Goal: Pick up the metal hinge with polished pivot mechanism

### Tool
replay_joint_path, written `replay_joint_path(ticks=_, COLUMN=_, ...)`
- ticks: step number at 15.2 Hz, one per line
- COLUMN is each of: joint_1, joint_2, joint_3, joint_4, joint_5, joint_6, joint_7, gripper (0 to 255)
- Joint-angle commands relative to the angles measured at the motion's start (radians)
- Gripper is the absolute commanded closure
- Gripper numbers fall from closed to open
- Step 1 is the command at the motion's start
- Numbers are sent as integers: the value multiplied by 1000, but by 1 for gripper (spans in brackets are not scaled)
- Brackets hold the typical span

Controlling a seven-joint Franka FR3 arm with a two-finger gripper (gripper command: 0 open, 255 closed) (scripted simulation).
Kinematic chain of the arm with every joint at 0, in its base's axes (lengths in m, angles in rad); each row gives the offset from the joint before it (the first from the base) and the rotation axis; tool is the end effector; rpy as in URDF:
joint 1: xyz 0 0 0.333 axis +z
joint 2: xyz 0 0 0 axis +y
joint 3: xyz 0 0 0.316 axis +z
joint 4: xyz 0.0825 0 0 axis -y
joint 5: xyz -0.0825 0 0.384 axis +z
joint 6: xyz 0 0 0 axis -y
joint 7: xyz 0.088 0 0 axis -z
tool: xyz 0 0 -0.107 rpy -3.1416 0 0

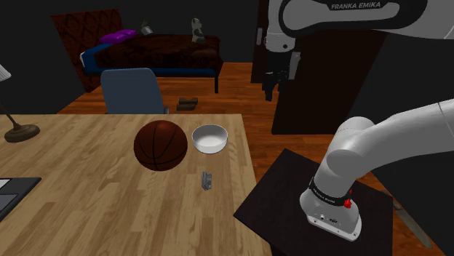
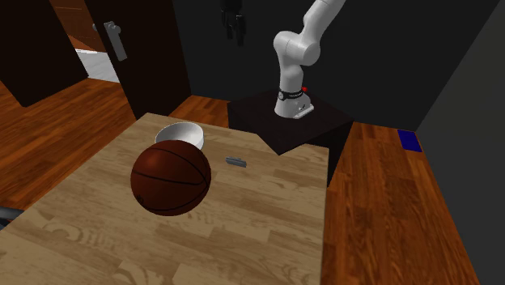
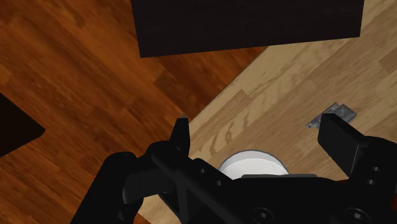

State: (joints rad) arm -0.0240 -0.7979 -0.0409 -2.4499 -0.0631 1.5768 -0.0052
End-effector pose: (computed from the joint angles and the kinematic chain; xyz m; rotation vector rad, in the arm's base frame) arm 0.2995 -0.0289 0.5503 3.1070 -0.0676 -0.1189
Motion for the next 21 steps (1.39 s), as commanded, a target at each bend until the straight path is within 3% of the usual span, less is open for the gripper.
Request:
replay_joint_path(ticks=1, joint_1=0, joint_2=0, joint_3=0, joint_4=0, joint_5=0, joint_6=0, joint_7=0, gripper=0)
replay_joint_path(ticks=11, joint_1=13, joint_2=63, joint_3=165, joint_4=-227, joint_5=168, joint_6=318, joint_7=338, gripper=0)
replay_joint_path(ticks=21, joint_1=25, joint_2=367, joint_3=350, joint_4=-280, joint_5=303, joint_6=724, joint_7=662, gripper=0)
